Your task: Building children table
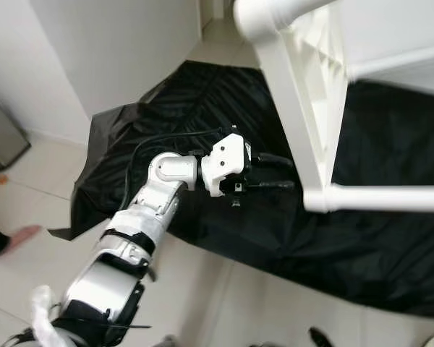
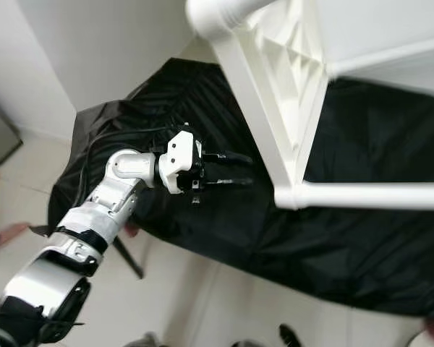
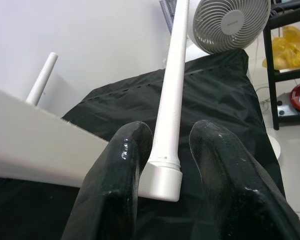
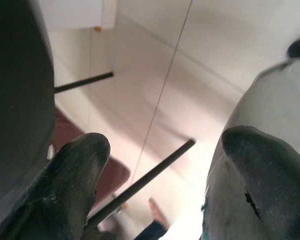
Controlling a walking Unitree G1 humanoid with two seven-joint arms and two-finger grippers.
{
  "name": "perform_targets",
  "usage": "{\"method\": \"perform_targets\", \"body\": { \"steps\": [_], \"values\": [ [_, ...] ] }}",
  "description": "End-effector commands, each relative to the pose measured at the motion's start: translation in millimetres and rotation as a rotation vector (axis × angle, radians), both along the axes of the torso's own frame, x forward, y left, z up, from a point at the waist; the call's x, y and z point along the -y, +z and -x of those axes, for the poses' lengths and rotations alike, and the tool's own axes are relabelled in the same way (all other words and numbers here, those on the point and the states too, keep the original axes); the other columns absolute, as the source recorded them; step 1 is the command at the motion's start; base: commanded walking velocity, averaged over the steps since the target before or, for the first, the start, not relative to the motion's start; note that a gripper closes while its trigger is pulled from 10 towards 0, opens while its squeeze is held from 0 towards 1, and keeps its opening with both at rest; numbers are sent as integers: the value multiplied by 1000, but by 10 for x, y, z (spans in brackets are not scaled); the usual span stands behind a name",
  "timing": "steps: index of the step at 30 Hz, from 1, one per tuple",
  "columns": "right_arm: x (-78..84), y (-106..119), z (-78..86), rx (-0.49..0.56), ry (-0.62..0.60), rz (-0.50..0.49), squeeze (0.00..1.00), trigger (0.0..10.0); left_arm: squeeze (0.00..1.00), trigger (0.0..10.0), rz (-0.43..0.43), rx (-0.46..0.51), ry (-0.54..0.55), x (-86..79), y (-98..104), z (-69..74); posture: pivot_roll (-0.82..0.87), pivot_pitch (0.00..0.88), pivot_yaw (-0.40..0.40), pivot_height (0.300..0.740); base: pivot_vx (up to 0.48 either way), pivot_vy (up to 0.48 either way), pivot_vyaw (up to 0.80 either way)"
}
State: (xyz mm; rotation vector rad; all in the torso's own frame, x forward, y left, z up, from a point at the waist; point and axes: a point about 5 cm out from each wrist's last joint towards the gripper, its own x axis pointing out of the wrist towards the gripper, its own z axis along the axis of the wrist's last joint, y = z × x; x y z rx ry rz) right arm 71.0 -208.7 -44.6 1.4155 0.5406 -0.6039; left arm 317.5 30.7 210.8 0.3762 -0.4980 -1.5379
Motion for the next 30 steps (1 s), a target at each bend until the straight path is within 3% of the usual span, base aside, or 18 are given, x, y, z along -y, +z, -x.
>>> {"method": "perform_targets", "body": {
  "steps": [1, 30],
  "values": [
    [-246, 2665, -1198, 1204, 205, 1014, 0, 10000, 0, 10000, -7, -3, 1, 9, -16, -15, -2, 88, 117, 740, 0, 0, 0],
    [-246, 2665, -1198, 1204, 205, 1014, 0, 10000, 0, 10000, -7, -3, 1, 9, -16, -15, -2, 88, 117, 740, 0, 0, 0]
  ]
}}
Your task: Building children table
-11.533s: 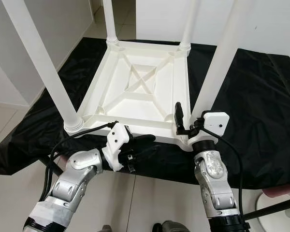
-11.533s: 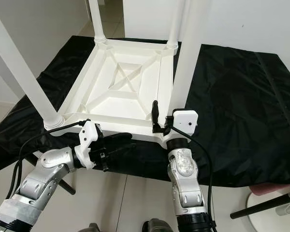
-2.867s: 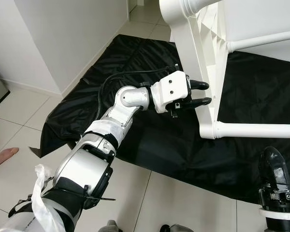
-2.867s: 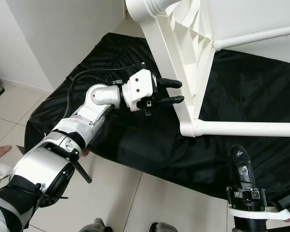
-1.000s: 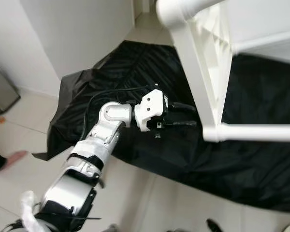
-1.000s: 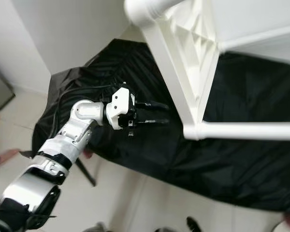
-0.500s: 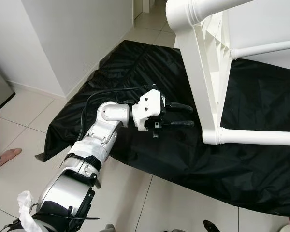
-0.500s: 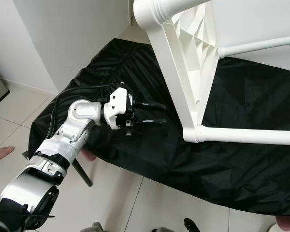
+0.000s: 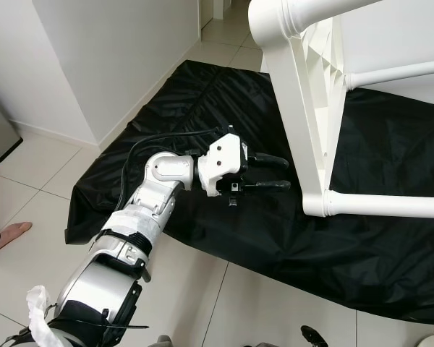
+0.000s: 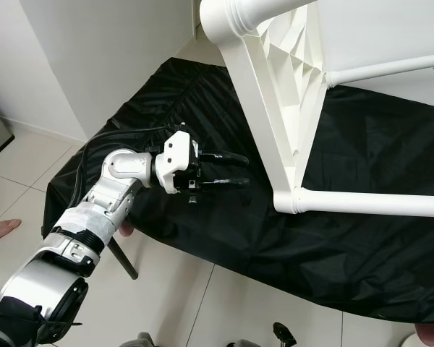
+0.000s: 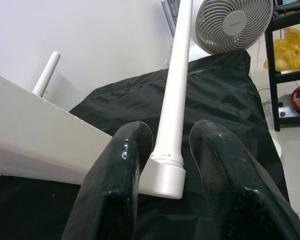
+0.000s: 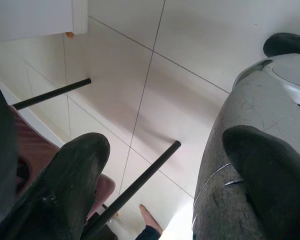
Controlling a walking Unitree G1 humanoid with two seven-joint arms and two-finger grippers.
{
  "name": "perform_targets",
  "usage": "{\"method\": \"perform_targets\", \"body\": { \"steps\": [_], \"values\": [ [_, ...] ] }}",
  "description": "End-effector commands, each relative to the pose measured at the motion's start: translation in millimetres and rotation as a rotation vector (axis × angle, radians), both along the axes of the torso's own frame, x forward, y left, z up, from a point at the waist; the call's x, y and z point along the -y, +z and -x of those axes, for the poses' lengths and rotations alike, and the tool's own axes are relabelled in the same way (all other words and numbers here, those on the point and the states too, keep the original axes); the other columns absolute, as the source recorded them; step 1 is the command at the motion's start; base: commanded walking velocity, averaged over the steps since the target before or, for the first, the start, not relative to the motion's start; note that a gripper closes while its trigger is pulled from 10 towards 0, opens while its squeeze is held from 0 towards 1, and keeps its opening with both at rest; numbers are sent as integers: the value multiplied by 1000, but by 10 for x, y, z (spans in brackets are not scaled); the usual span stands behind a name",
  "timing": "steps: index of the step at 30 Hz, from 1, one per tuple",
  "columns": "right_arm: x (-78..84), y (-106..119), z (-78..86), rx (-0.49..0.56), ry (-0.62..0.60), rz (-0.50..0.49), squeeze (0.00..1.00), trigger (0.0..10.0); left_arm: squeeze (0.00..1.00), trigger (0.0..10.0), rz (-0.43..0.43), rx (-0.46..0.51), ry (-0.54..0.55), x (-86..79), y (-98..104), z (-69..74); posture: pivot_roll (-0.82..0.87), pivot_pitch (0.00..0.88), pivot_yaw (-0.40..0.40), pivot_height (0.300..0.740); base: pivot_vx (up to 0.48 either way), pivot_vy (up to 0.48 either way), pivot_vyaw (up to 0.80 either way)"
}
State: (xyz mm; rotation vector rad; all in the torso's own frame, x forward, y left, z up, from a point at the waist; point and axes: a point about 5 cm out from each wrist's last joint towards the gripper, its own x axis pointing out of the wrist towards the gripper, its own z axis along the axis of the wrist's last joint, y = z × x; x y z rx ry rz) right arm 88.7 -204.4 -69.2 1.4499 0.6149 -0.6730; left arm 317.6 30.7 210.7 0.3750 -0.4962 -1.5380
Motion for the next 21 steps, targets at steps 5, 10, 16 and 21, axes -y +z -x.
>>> {"method": "perform_targets", "body": {
  "steps": [5, 10, 16, 21],
  "values": [
    [-202, 2911, -1021, 1283, 236, 1071, 0, 10000, 0, 10000, -7, -1, 0, 9, -15, -15, -2, 88, 117, 740, 0, 0, 0],
    [-202, 2911, -1021, 1283, 236, 1071, 0, 10000, 0, 10000, -7, -1, 0, 9, -15, -15, -2, 88, 117, 740, 0, 0, 0],
    [-202, 2911, -1021, 1283, 236, 1071, 0, 10000, 0, 10000, -7, -1, 0, 9, -15, -15, -2, 88, 117, 740, 0, 0, 0],
    [-202, 2911, -1021, 1283, 236, 1071, 0, 10000, 0, 10000, -7, -1, 0, 9, -15, -15, -2, 88, 117, 740, 0, 0, 0]
  ]
}}
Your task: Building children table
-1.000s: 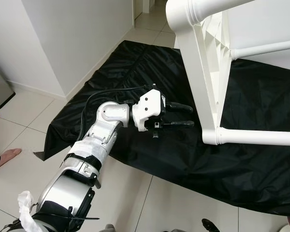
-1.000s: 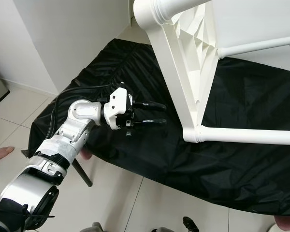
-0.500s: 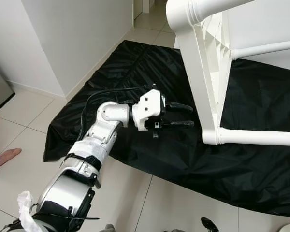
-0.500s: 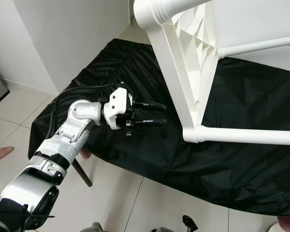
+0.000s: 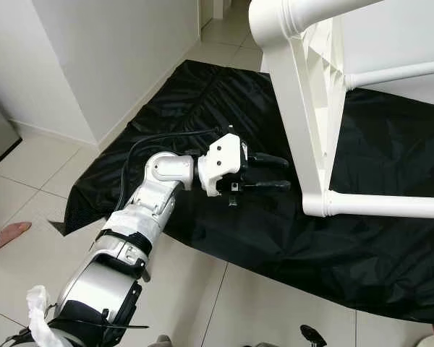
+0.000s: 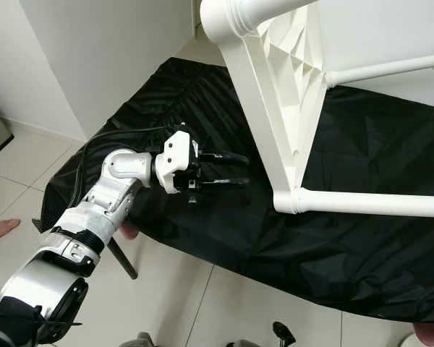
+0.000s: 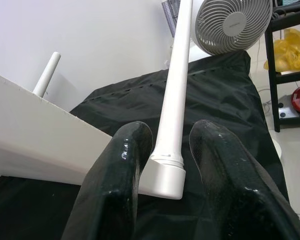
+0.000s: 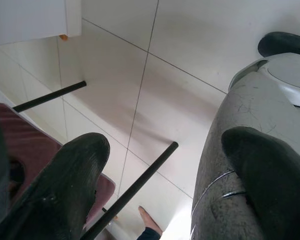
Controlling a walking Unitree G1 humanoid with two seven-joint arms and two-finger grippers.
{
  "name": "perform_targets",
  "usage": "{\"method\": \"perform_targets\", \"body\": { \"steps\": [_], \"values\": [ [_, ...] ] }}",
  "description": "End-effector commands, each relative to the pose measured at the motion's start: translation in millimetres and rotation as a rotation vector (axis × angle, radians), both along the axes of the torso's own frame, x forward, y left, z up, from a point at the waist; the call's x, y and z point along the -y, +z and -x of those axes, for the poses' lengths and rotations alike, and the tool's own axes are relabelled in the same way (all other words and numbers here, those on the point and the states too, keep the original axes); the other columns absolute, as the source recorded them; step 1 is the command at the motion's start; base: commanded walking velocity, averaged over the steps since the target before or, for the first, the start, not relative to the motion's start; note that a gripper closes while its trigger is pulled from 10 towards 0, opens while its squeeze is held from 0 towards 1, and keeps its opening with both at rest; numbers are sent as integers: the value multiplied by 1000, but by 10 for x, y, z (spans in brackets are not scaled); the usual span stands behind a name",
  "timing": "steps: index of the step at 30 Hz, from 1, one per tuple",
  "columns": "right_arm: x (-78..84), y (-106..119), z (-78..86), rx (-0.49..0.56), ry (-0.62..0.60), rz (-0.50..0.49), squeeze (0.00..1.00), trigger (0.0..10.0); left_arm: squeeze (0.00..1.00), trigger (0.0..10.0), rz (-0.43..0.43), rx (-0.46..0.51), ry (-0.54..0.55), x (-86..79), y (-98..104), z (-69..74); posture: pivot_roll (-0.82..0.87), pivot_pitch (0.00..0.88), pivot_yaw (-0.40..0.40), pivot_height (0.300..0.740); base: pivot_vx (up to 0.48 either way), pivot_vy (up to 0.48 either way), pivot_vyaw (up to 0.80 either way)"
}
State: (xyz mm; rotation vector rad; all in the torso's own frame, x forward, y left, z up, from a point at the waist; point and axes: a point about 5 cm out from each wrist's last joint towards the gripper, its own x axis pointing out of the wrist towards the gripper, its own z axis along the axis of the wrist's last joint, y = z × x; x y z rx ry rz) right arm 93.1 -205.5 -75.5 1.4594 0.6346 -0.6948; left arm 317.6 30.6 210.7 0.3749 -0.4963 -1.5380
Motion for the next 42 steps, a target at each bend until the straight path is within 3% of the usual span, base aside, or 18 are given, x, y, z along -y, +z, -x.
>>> {"method": "perform_targets", "body": {
  "steps": [1, 3, 4, 5, 6, 7, 8, 9, 10, 21, 33, 34, 42],
  "values": [
    [-214, 2974, -977, 1305, 247, 1088, 0, 10000, 0, 10000, -7, -1, 0, 9, -15, -15, -2, 88, 117, 740, 0, 0, 0],
    [-214, 2974, -977, 1305, 247, 1088, 0, 10000, 0, 10000, -7, -1, 0, 9, -15, -15, -2, 88, 117, 740, 0, 0, 0],
    [-256, 2911, -972, 1289, 281, 1084, 0, 10000, 0, 10000, -2, -5, -1, -12, -7, 0, 0, 0, 0, 740, 0, 0, 0],
    [-256, 2911, -972, 1289, 281, 1084, 0, 10000, 0, 10000, -2, -5, -1, -12, -7, 0, 0, 0, 0, 740, 0, 0, 0],
    [-241, 1183, -1206, 532, 527, 855, 0, 10000, 0, 10000, 10, -78, 44, -102, -170, 127, 35, 0, 0, 740, 0, 0, 0],
    [-266, 63, -528, -44, 746, 736, 0, 10000, 0, 10000, 18, -140, 81, -167, -290, 238, 34, 0, 0, 740, 0, 0, 0],
    [-266, 63, -528, -44, 746, 736, 0, 10000, 0, 10000, 18, -140, 81, -167, -290, 238, 34, 0, 0, 740, 0, 0, 0],
    [-222, -378, 211, -426, 896, 669, 0, 10000, 0, 10000, 19, -181, 108, -207, -369, 317, 35, 0, 0, 740, 0, 0, 0],
    [-178, -481, 619, -616, 970, 635, 0, 10000, 0, 10000, 20, -202, 123, -225, -409, 357, 35, 0, 0, 740, 0, 0, 0],
    [-188, -483, 597, -611, 981, 635, 0, 10000, 0, 10000, 13, -214, 141, -268, -423, 334, 36, 0, 0, 740, 0, 0, 0],
    [-212, -489, 620, -616, 982, 625, 0, 10000, 0, 10000, -29, -288, 259, -563, -556, 374, 38, 0, 0, 740, 0, 0, 0],
    [-215, -491, 628, -618, 983, 623, 0, 10000, 0, 10000, -41, -300, 282, -620, -608, 381, 38, 42, 86, 740, 0, 0, 0],
    [-215, -491, 628, -618, 983, 623, 0, 10000, 0, 10000, -41, -300, 282, -620, -608, 381, 38, 42, 86, 740, 0, 0, 0]
  ]
}}
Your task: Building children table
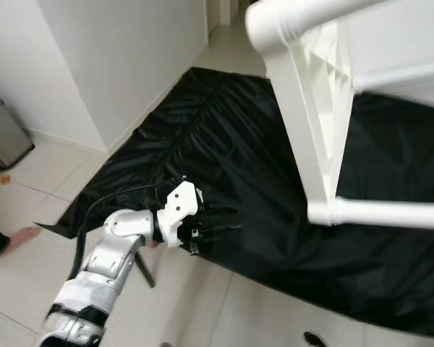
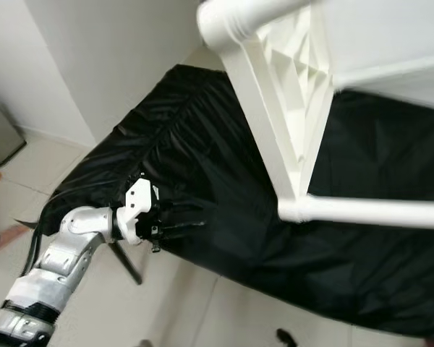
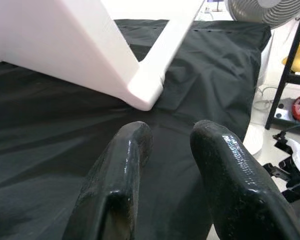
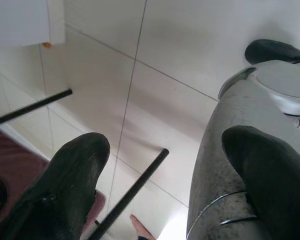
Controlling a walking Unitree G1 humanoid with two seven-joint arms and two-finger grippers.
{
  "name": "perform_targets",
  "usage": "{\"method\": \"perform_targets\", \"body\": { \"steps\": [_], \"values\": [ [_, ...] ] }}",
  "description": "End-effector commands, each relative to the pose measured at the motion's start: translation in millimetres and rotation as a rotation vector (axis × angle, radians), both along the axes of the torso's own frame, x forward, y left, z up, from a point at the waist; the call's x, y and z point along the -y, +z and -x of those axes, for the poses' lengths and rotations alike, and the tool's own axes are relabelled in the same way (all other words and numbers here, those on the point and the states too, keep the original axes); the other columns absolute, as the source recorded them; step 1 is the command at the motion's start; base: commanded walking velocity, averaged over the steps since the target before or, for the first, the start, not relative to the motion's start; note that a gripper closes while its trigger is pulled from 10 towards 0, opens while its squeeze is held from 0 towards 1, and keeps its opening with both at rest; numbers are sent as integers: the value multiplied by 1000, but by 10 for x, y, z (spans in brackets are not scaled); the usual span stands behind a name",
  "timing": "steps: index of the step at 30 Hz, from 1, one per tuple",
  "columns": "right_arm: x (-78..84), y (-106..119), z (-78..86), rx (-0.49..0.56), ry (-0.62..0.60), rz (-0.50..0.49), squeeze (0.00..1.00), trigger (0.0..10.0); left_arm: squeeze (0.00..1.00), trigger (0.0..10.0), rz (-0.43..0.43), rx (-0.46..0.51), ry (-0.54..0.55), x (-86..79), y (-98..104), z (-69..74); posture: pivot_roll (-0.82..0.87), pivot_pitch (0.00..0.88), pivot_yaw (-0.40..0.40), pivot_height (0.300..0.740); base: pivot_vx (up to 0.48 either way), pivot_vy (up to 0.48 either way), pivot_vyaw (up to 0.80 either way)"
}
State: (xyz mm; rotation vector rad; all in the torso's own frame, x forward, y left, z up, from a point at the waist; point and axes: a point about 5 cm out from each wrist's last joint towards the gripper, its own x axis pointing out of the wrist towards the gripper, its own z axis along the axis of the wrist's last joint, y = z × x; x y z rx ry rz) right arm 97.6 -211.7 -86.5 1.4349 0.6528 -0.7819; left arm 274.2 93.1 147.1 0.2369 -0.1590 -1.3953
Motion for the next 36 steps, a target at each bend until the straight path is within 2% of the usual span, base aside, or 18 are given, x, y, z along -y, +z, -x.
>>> {"method": "perform_targets", "body": {
  "steps": [1, 36],
  "values": [
    [-276, -381, 674, -580, 1027, 557, 0, 10000, 0, 10000, 22, 8, 90, 5, 28, -53, 38, 42, 86, 740, 0, 0, 0],
    [-276, -381, 674, -580, 1027, 557, 0, 10000, 0, 10000, 22, 8, 90, 5, 28, -53, 38, 42, 86, 740, 0, 0, 0]
  ]
}}
